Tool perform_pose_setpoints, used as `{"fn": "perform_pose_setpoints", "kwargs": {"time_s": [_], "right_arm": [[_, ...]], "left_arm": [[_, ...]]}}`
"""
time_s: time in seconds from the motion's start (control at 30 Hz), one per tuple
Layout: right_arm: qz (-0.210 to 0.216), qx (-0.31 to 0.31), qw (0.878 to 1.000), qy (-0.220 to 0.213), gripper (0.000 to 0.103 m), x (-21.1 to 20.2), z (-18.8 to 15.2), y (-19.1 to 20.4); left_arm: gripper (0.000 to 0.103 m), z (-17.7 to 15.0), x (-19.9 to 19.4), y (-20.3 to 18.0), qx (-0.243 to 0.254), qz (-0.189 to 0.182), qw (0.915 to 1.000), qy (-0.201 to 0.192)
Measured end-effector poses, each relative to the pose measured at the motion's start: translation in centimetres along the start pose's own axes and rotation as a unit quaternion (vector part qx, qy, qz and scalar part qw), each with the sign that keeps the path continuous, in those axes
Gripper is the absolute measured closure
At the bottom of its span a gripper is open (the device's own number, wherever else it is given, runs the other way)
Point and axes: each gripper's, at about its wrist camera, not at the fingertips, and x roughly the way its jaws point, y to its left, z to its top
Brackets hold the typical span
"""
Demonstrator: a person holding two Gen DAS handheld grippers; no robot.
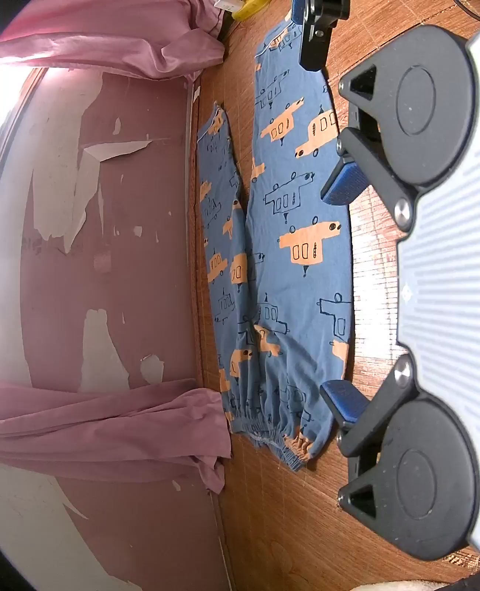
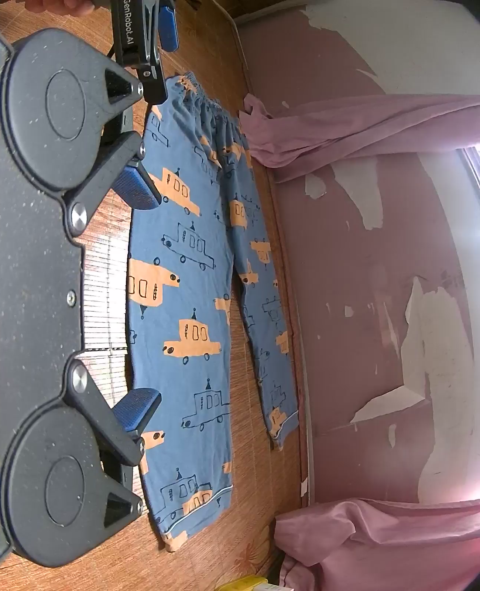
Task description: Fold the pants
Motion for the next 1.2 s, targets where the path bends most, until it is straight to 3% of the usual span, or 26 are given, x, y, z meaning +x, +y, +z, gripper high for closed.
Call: {"fn": "perform_pose_setpoints", "kwargs": {"time_s": [1.2], "right_arm": [[0.0, 0.001, 1.0, 0.002, 0.0, -0.01, -0.06, 0.03]], "left_arm": [[0.0, 0.17, -0.12, 0.35, 0.001, 0.001, 1.0, 0.001]]}}
